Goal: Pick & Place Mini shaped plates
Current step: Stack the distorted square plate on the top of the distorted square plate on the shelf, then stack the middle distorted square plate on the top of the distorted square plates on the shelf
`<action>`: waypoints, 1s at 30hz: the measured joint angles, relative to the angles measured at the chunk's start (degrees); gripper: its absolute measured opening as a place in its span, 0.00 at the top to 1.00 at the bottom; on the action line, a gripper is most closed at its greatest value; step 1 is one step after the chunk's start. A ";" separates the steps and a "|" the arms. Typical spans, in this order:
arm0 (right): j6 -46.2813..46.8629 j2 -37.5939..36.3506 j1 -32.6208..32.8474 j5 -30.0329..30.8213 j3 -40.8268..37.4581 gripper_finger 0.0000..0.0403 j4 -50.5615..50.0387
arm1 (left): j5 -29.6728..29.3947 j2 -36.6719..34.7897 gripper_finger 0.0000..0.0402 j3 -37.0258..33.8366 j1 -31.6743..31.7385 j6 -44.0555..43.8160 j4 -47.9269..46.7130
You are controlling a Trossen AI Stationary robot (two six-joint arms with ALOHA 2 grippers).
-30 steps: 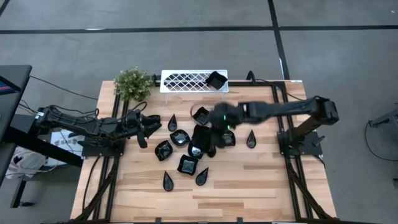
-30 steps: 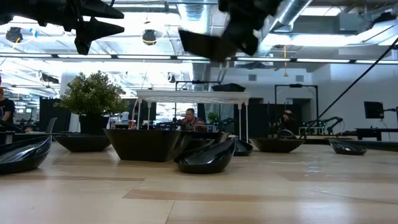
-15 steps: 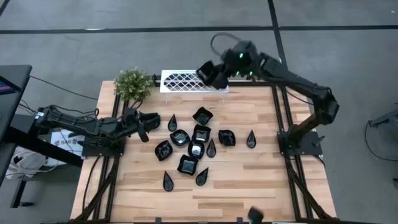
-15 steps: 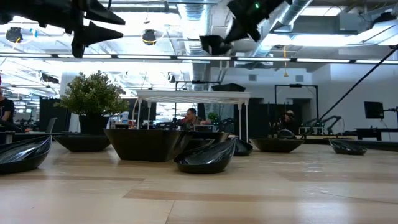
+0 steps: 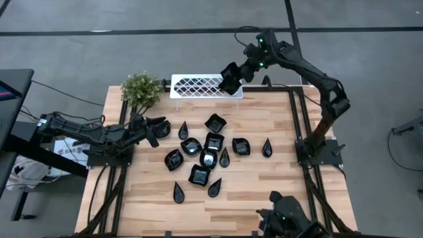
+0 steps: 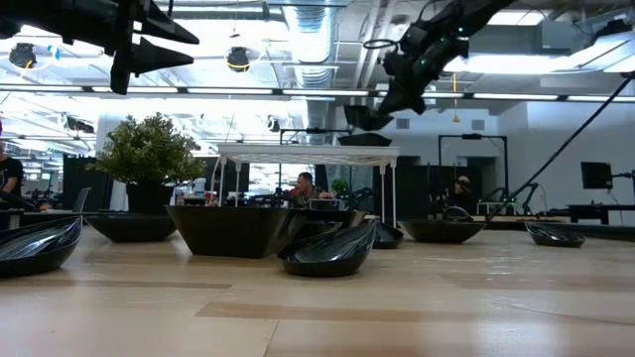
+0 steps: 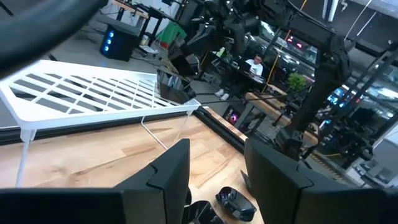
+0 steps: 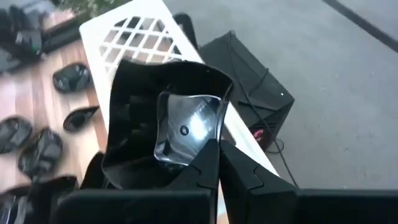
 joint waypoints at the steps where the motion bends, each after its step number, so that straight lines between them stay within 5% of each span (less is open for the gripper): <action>1: -1.20 0.59 0.00 -0.09 1.16 1.00 -1.78 | -0.02 0.00 0.61 0.00 0.00 -0.53 0.05; 20: -6.44 4.01 3.10 0.21 6.29 1.00 -10.18 | -0.02 0.00 0.61 0.00 0.00 -0.85 0.07; 30: -6.81 3.88 3.39 0.49 6.31 0.88 -10.64 | 0.00 0.00 0.61 0.00 0.00 -0.85 0.09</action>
